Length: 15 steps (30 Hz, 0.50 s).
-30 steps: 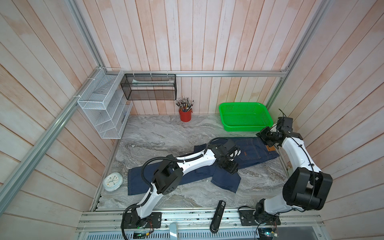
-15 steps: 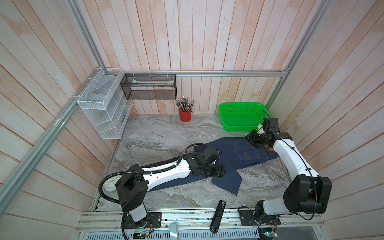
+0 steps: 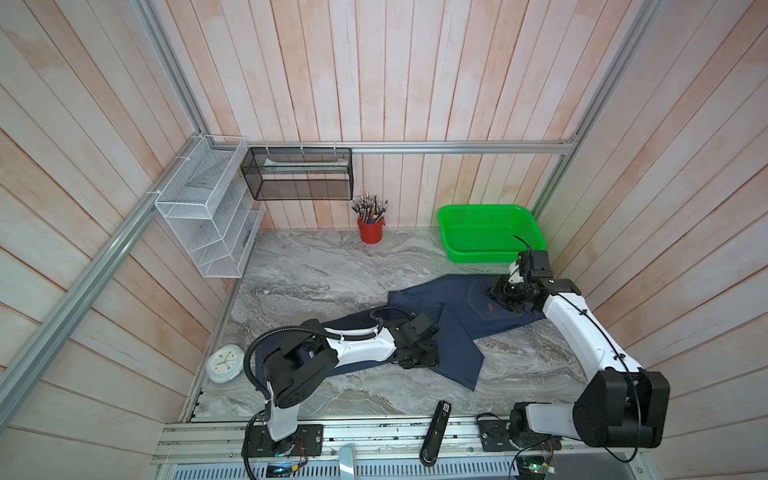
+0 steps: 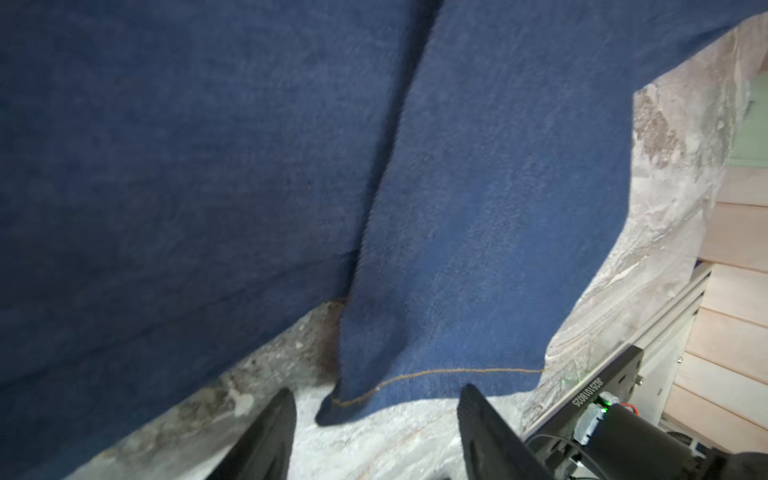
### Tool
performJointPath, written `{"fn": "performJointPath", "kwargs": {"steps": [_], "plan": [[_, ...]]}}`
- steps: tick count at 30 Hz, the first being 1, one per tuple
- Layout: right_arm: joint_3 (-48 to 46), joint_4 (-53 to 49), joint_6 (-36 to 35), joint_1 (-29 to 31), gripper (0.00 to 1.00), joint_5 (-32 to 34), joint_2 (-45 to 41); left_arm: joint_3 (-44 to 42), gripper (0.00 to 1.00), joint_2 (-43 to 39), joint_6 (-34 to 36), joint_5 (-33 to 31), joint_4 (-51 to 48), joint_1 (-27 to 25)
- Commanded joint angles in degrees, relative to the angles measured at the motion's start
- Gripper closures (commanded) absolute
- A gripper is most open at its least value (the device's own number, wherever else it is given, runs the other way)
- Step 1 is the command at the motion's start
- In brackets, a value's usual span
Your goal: Fold and stack the trousers
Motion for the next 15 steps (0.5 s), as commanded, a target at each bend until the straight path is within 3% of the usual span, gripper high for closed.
{"fn": "performJointPath", "kwargs": {"steps": [1,7,10,13,15], "plan": [[-0.3,-0.6,-0.7,0.2,0.66,0.9,0.1,1.4,0.38,2.6,2.0,-0.8,1.1,0.0],[0.5,-0.3,-0.7,0.3,0.66,0.6,1.2,1.3,0.55,3.2,2.9,0.6,0.9,-0.3],[0.7,0.1,-0.5,0.2,0.66,0.6,1.7,0.7,0.74,1.8,3.6,-0.2,-0.3,-0.2],[0.3,0.9,-0.6,0.2,0.66,0.2,2.5,1.6,1.00,-1.0,4.8,-3.2,-4.0,-0.1],[-0.2,1.4,-0.6,0.2,0.67,-0.4,2.9,2.9,1.00,-4.5,6.0,-7.5,-8.8,0.3]]}}
